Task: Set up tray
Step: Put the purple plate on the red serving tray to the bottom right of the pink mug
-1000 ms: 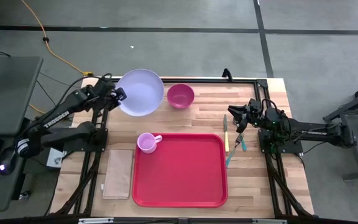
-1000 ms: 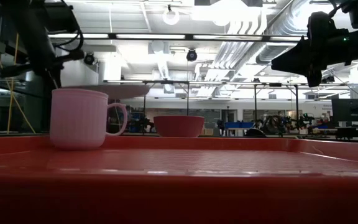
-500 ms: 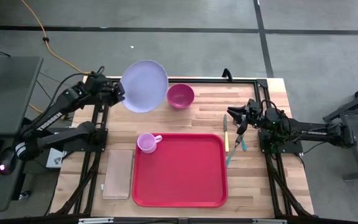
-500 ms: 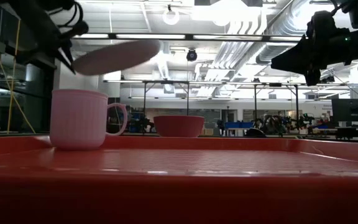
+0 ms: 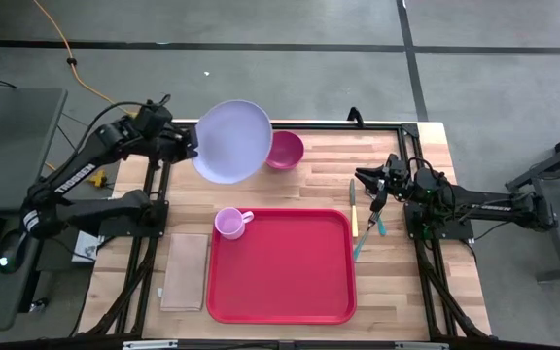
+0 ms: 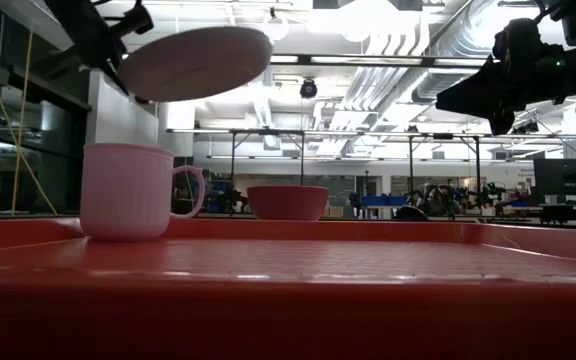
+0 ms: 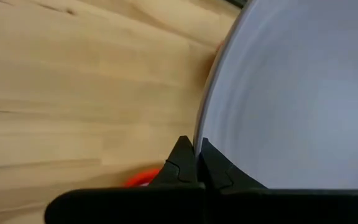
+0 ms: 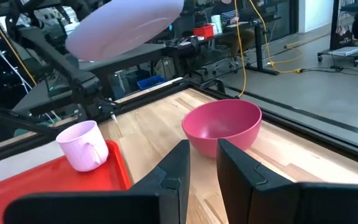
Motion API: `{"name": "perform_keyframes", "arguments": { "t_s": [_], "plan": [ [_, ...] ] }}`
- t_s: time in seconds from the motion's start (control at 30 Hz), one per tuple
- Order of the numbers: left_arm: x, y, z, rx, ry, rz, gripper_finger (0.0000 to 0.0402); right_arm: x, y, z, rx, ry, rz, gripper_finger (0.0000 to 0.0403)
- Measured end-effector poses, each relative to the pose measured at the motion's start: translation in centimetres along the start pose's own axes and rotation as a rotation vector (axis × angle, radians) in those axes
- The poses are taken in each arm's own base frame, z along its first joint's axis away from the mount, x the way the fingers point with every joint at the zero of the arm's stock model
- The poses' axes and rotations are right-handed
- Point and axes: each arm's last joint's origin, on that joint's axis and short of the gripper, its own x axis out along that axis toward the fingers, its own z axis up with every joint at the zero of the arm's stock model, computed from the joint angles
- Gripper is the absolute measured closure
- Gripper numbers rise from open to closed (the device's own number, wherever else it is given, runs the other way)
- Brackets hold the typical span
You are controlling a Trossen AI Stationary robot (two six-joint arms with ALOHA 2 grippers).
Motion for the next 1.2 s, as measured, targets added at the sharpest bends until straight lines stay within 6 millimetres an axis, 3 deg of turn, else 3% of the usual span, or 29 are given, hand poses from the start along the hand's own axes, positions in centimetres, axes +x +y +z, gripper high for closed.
{"name": "perform_keyframes", "arguments": {
  "t_s": [0.43,1.2],
  "plan": [
    [0.6,-3.3,-3.0,0.110,0.157,-0.024,0.0389,0.0,0.1,-0.2,-0.081,0.022,0.029,0.0346],
    [-0.1,-8.4,-10.5,0.143,0.344,-0.003,0.0389,0.0,0.1,-0.7,-0.105,0.085,0.073,0.0346]
  ]
}}
